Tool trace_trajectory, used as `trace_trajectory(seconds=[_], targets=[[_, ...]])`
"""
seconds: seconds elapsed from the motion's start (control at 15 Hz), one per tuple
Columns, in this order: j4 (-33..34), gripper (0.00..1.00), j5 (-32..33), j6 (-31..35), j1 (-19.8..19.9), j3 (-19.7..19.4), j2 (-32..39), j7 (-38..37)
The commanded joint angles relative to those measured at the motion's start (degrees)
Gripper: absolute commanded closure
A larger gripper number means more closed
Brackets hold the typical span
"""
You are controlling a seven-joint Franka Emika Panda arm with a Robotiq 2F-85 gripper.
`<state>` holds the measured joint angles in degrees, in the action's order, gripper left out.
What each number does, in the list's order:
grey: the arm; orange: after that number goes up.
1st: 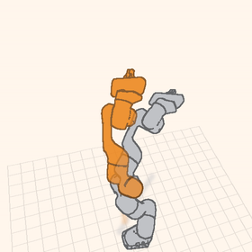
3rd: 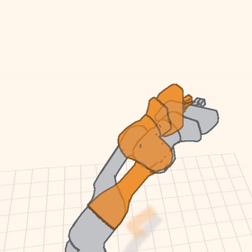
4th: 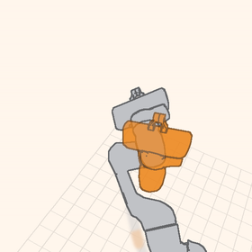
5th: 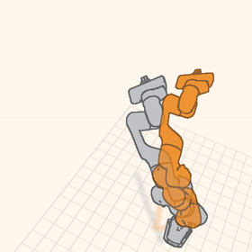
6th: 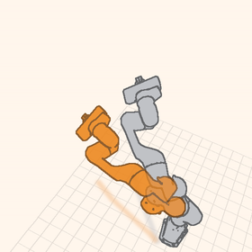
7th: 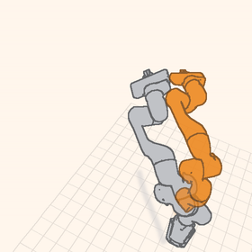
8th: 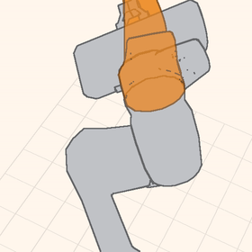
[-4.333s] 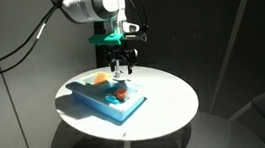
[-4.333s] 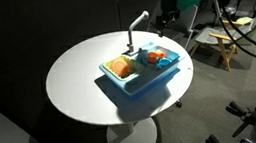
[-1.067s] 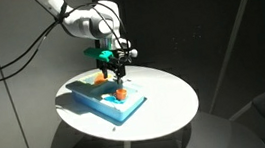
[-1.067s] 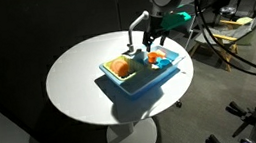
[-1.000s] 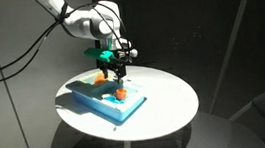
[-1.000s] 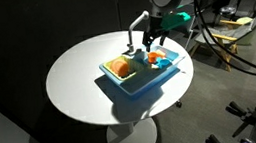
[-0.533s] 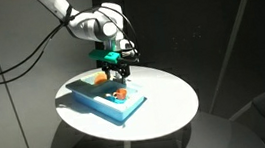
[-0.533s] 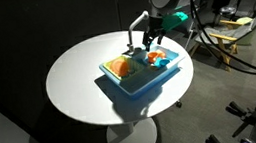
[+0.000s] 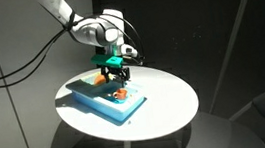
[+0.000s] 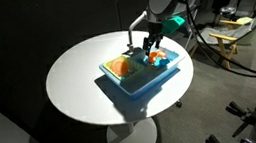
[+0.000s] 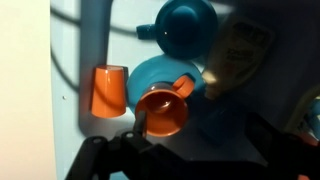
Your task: Remove the orange mug from the sink and put it on the left side of the counter.
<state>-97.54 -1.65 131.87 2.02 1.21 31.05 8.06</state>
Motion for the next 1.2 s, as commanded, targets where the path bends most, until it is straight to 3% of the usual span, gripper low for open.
trace_trajectory(seconds=[0.0,1.13], targets=[[2.4,0.00,-1.2,-0.7,1.4,1.3,2.0,3.3],[9.1,0.00,0.5,-1.9,0.8,1.4,8.6,5.9]])
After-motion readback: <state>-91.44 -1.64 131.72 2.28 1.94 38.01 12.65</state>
